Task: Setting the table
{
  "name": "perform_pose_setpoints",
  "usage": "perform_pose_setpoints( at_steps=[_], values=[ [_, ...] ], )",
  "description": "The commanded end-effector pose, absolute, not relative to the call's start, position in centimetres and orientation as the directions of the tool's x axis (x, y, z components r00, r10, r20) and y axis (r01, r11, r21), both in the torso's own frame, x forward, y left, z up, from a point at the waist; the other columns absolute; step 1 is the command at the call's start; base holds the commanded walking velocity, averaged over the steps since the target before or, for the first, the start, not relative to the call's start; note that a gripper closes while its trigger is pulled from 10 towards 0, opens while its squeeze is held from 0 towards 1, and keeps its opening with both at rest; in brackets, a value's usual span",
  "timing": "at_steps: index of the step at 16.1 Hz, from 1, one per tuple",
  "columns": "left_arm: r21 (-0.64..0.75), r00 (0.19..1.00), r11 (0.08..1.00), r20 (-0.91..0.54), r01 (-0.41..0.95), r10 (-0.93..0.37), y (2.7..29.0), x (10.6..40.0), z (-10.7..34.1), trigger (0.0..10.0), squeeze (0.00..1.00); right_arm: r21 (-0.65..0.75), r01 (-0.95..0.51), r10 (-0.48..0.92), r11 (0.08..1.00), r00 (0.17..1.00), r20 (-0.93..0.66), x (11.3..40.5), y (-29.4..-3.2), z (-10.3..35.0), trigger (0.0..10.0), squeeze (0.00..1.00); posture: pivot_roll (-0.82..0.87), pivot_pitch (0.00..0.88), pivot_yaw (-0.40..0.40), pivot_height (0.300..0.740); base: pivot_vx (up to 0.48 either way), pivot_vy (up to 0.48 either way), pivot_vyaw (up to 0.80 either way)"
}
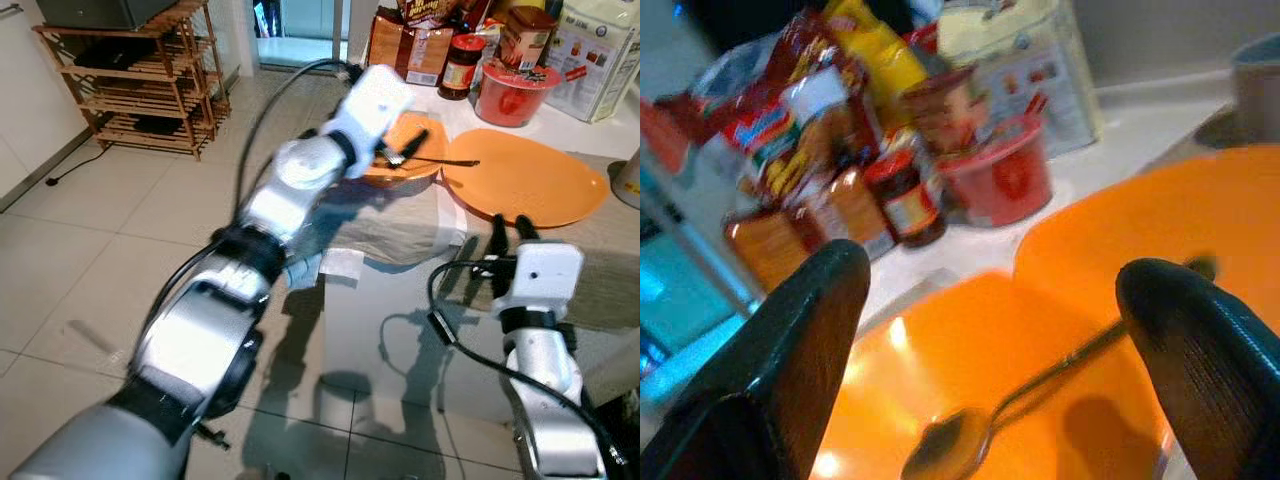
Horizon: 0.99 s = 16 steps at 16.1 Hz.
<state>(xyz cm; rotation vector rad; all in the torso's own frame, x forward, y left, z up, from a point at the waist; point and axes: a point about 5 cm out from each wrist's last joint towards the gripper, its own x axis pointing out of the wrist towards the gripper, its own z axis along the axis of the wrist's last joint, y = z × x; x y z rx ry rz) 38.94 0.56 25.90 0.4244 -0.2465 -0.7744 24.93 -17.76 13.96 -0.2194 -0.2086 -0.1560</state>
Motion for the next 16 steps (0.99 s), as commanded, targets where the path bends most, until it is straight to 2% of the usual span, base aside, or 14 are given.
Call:
perform_pose_setpoints(
  at_steps=[1,5,13,16],
  values=[
    [0.48,0.672,0.612,0.063,0.628,-0.738,-0.3,38.9,26.9,10.0,0.0,-0.208,0.186,-0.137,0.96,0.964,0.227,24.7,-17.8,14.3,10.0,0.0,-0.05,0.005,0.061,0.74,0.0,0.0,0.0],
    [0.477,0.654,0.606,0.084,0.637,-0.752,-1.6,38.8,27.8,10.0,0.0,-0.21,0.186,-0.14,0.96,0.966,0.216,24.4,-17.8,14.1,10.0,0.0,-0.06,0.013,0.063,0.74,0.0,0.0,0.0],
    [0.48,0.637,0.573,0.037,0.665,-0.77,-4.0,38.1,27.2,10.0,0.0,-0.214,0.178,-0.136,0.96,0.971,0.198,23.8,-17.5,14.0,10.0,0.0,-0.1,0.032,0.086,0.74,0.0,0.0,0.0],
    [0.497,0.594,0.539,0.057,0.68,-0.802,-4.6,37.6,27.2,10.0,0.0,-0.214,0.187,-0.147,0.959,0.97,0.192,23.5,-17.6,13.9,10.0,0.0,-0.1,0.041,0.088,0.74,0.0,0.0,0.0]
  ],
)
